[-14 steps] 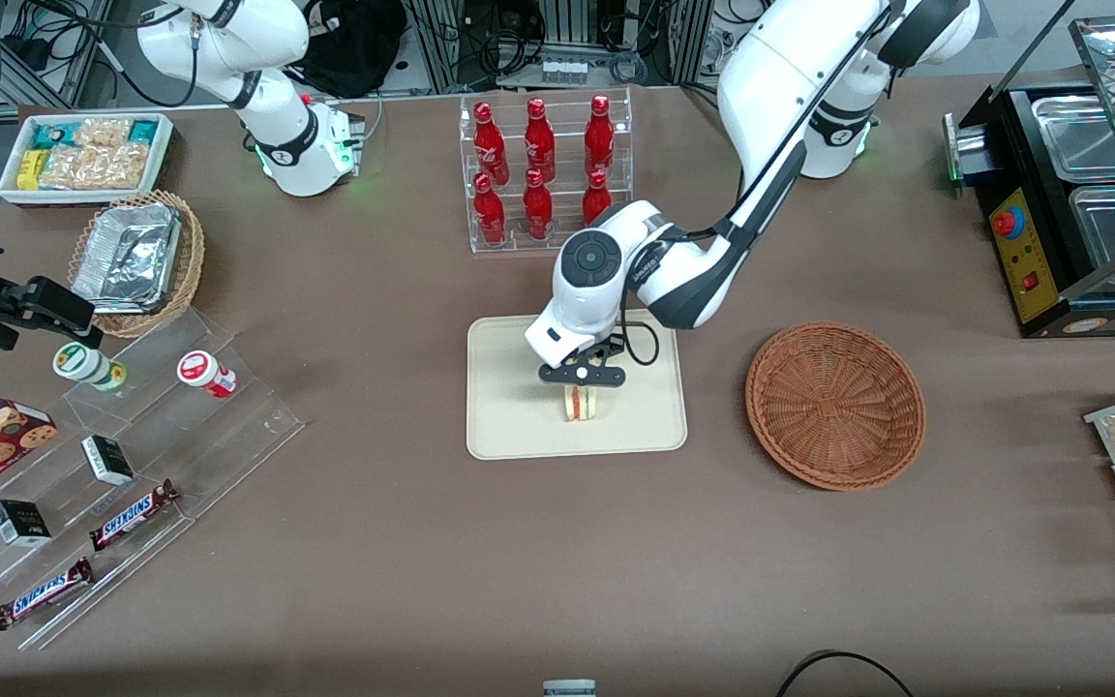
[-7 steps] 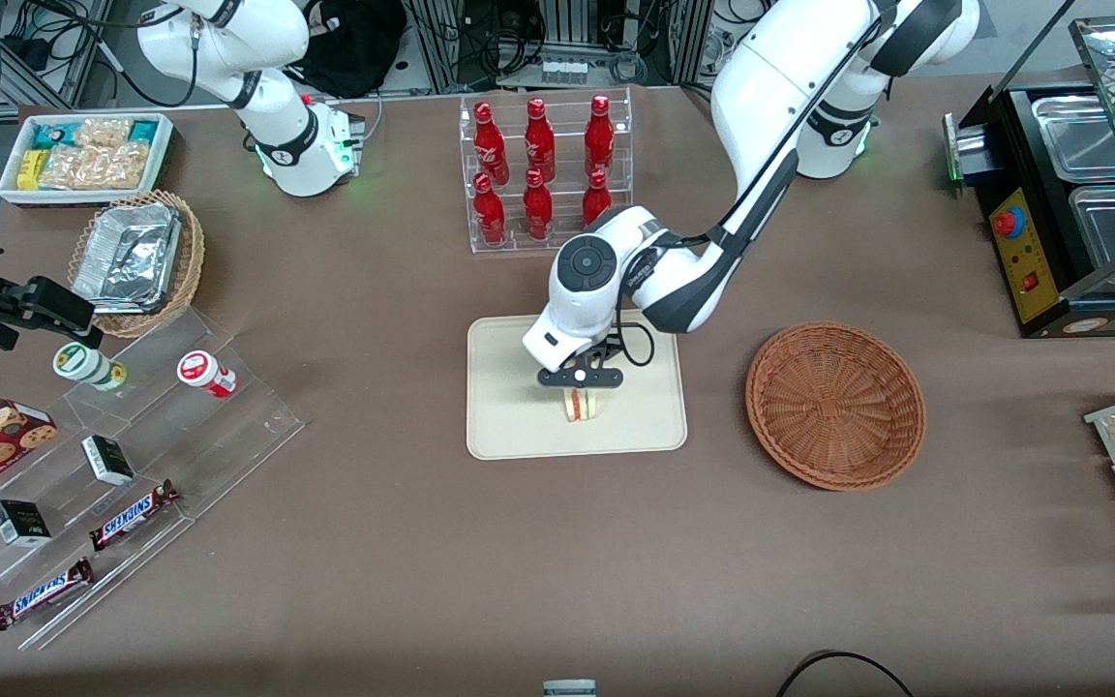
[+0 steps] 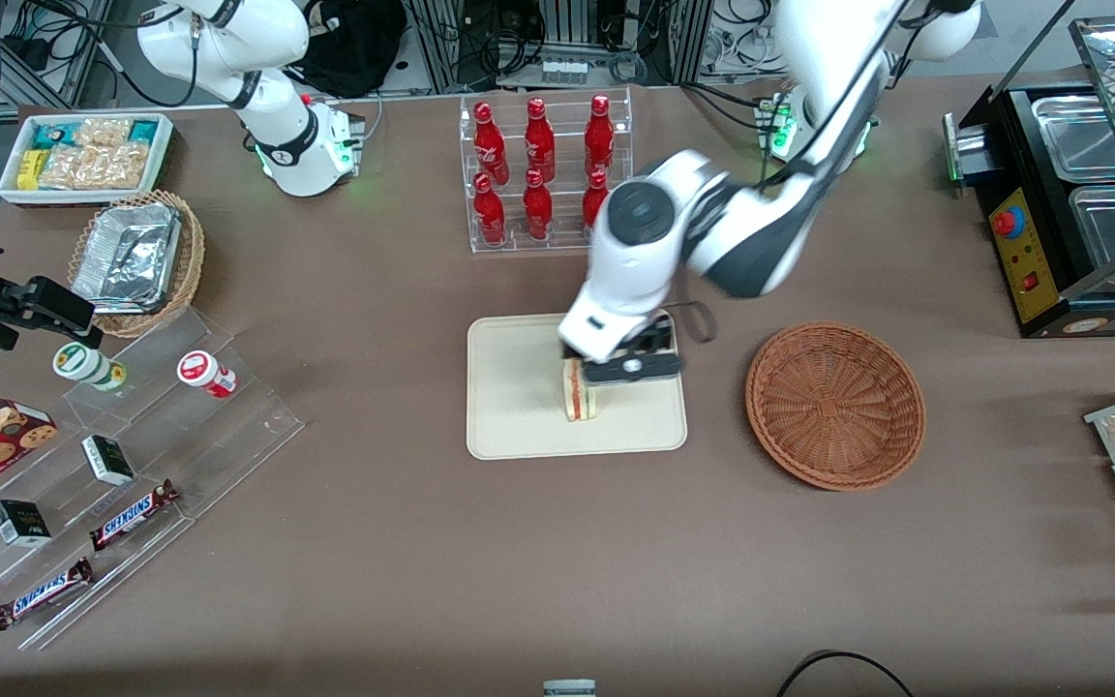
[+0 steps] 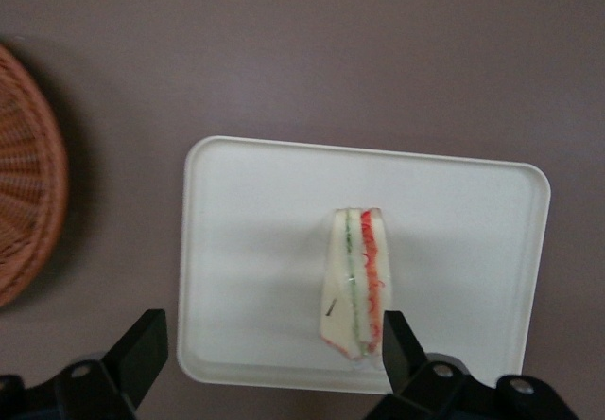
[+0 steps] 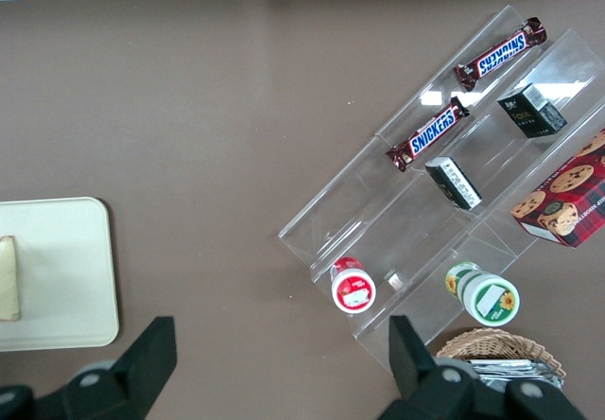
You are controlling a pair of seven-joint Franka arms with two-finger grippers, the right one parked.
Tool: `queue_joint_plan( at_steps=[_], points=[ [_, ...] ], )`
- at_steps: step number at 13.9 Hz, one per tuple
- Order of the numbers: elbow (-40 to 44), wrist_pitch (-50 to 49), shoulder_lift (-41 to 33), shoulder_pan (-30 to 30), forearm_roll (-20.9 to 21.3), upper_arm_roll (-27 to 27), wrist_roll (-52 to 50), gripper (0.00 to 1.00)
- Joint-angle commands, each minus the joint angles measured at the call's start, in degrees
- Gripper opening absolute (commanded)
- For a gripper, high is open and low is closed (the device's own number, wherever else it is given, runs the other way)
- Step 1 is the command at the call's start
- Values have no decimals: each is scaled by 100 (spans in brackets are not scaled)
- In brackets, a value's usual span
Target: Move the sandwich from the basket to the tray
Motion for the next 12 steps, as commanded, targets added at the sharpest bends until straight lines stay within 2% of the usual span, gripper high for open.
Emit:
queue_joint_plan(
  at_steps=[1,7,10,12],
  points=[
    [-215,-888,-915,401,-193,-13,-60,100],
    [-189,-2348,-1909,1456,-194,-13,870,100],
    [-189,-2885,-2165,2079,-220,-13,2142,100],
    [-189,-3054,-2340,2597,-220,-13,2496,100]
  ],
)
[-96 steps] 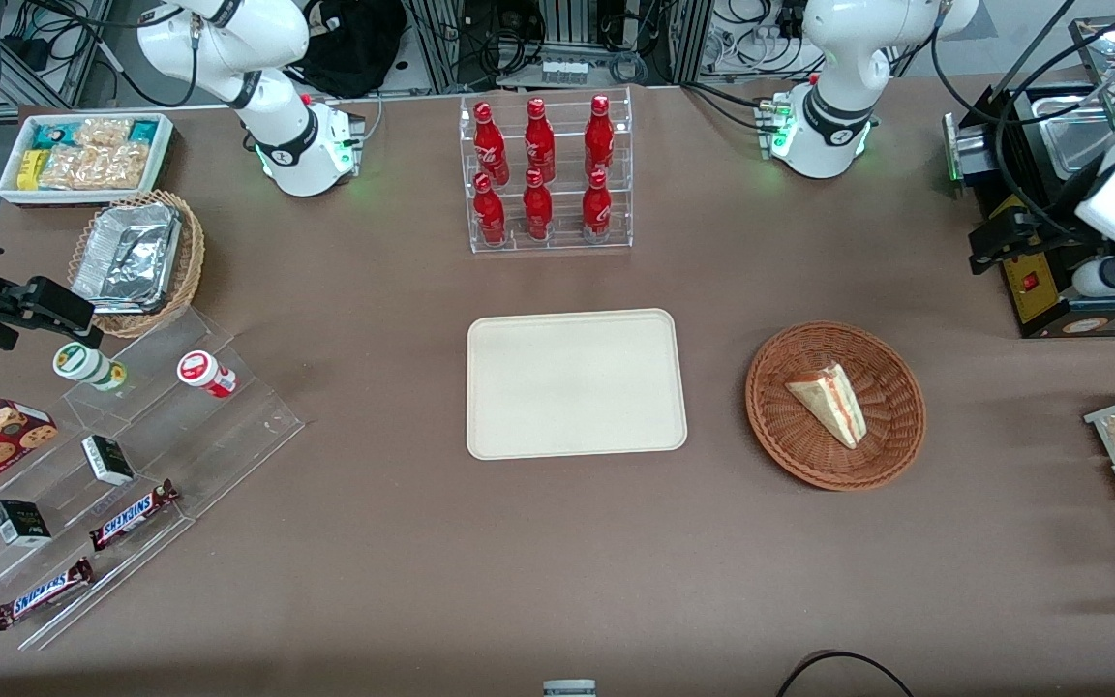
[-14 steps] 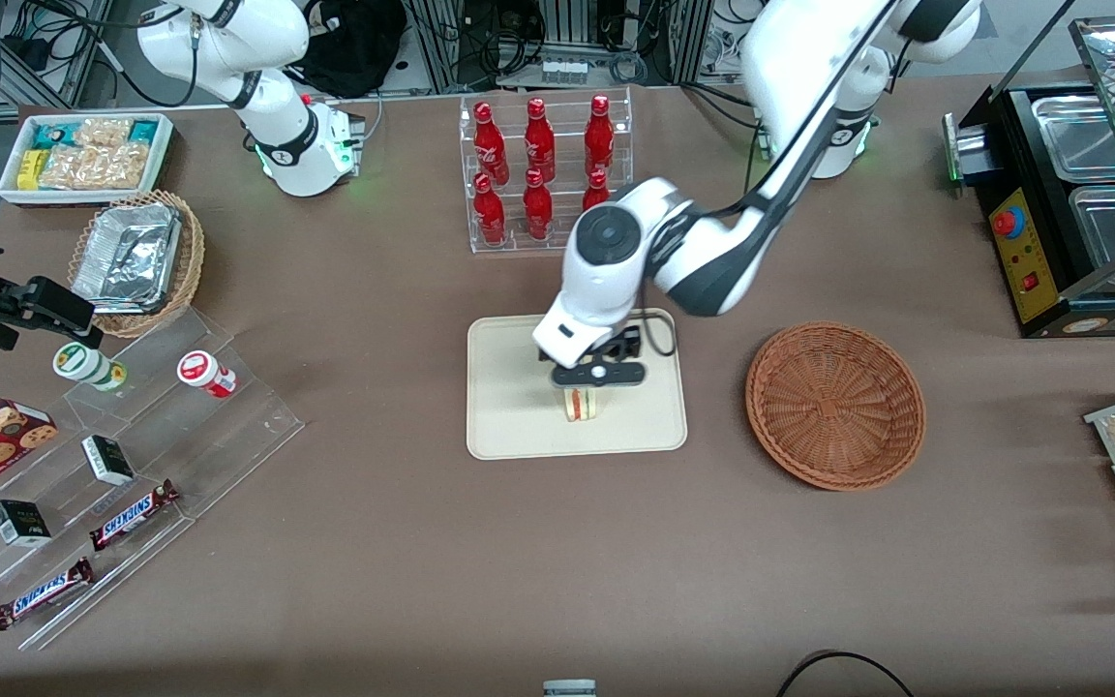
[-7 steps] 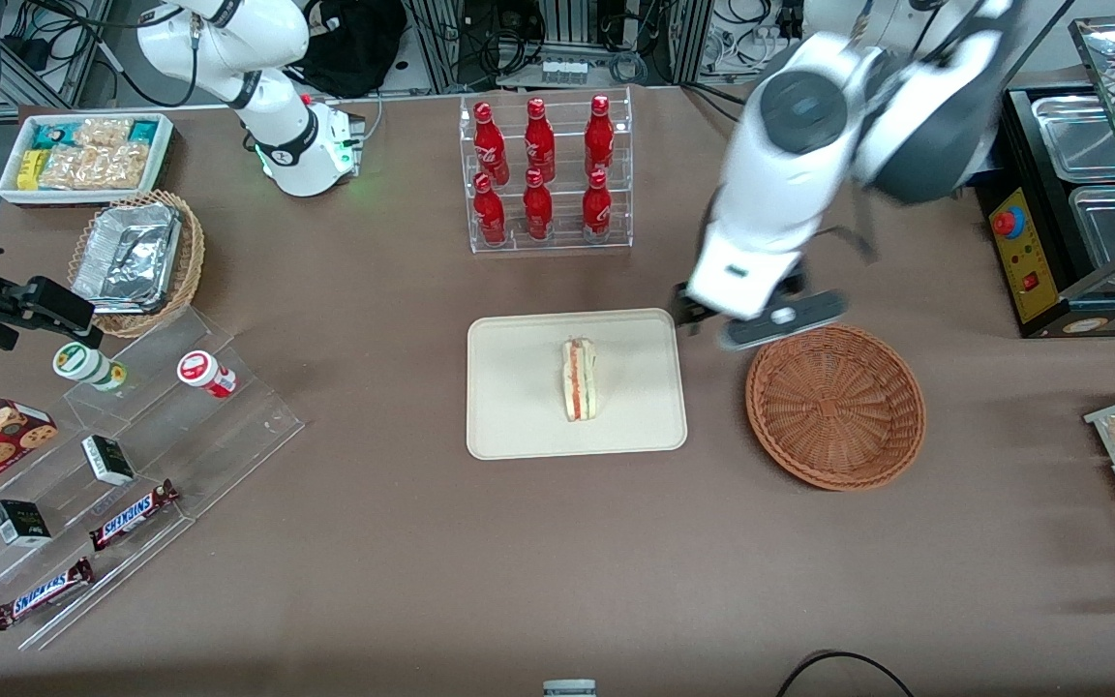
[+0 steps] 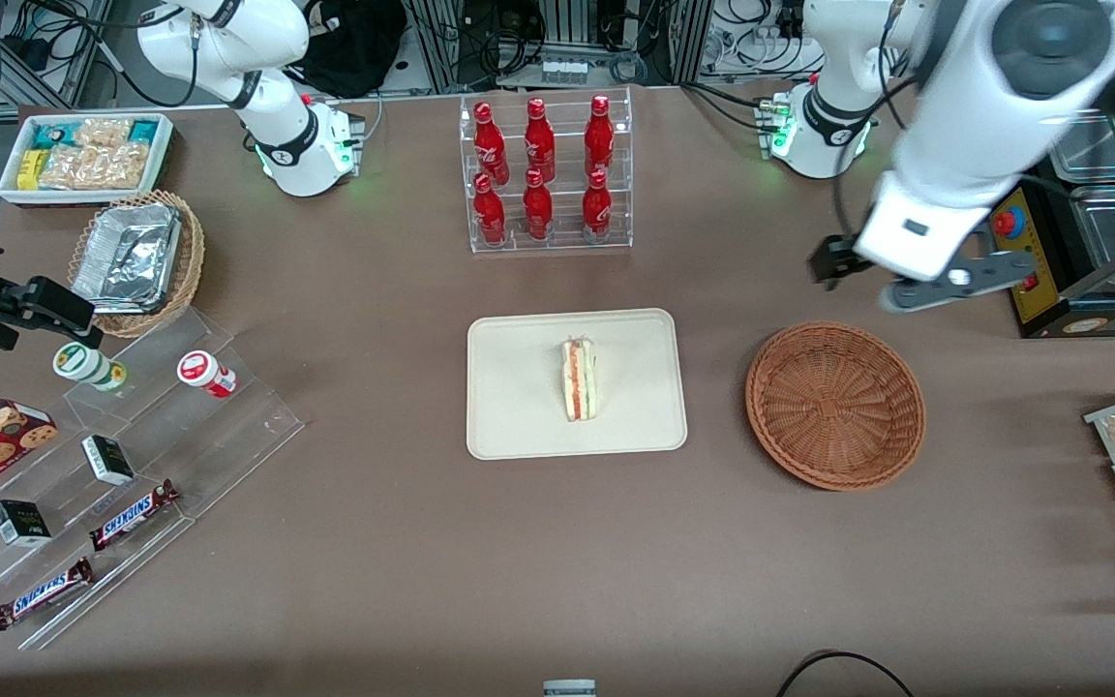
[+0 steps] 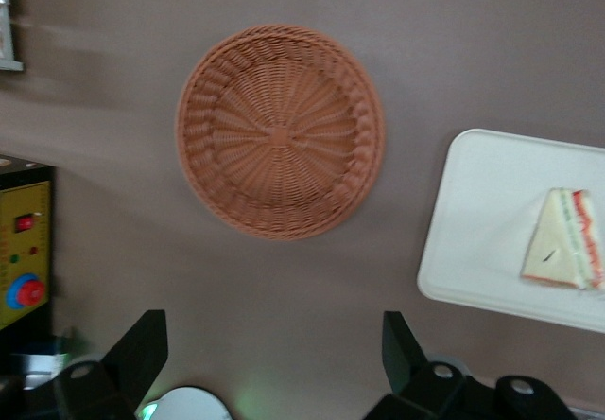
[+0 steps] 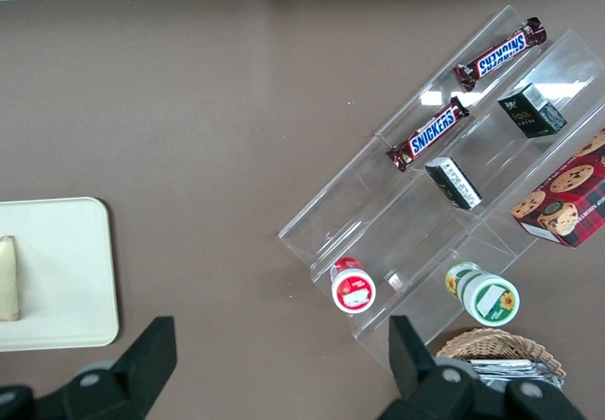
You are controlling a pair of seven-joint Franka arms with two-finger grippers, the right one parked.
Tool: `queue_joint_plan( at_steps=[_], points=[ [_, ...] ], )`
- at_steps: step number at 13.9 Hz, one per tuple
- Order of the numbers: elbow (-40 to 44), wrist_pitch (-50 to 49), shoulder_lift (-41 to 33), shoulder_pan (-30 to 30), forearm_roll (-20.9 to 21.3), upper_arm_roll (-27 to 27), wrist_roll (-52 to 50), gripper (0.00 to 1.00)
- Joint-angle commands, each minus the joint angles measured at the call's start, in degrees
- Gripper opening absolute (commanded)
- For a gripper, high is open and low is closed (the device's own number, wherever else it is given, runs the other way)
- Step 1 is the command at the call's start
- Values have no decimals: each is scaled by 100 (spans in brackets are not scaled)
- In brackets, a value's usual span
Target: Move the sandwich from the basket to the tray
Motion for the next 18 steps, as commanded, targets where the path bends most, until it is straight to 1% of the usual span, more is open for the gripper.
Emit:
queue_joint_plan(
  at_steps=[1,2,4,6,8,13,14,15,16,18],
  points=[
    [-153,-155,-367,732,-84,-64,832,100],
    [-144,-269,-394,943,-154,-55,1324,100],
    [-57,-384,-403,1374,-452,-55,1924,100],
    [5,-402,-385,1394,-585,304,2320,100],
    [320,-410,-237,1385,-567,341,2339,100],
    [427,-402,-148,1341,-471,306,2366,100],
    [383,-454,-165,1280,-331,314,2348,100],
    [348,-515,-165,1262,-104,314,2374,100],
    [391,-516,-157,1227,-49,306,2392,100],
    [409,-498,-165,1235,-101,306,2392,100]
  ],
)
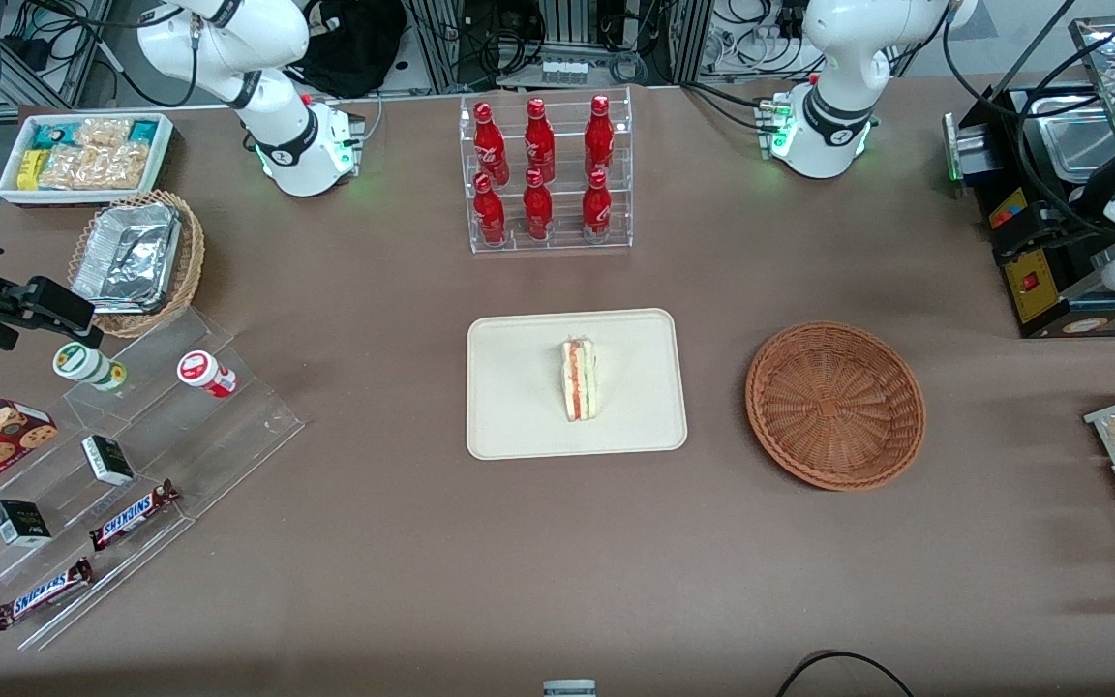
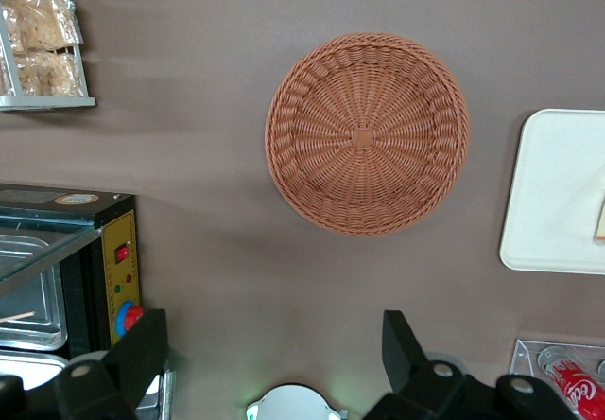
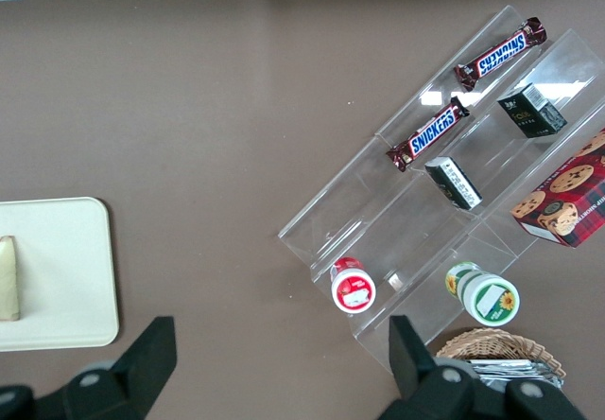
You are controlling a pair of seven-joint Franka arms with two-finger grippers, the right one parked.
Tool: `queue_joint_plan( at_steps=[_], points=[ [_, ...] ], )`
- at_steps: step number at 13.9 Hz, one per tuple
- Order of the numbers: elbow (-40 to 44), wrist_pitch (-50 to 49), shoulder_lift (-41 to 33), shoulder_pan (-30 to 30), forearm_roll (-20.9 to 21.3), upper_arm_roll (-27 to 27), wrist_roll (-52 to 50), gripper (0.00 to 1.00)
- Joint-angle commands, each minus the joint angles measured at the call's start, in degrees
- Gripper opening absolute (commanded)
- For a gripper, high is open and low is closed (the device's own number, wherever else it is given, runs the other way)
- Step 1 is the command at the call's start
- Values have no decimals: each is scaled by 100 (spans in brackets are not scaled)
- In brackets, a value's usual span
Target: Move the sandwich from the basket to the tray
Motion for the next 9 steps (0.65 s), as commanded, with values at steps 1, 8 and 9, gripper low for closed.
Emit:
queue_joint_plan(
  at_steps=[1,8,9],
  points=[
    [167,-138,56,-41,93,1,79,100],
    [255,-156,30,144,-127,-130,316,100],
    [246,-156,30,152,-127,-122,325,100]
  ],
)
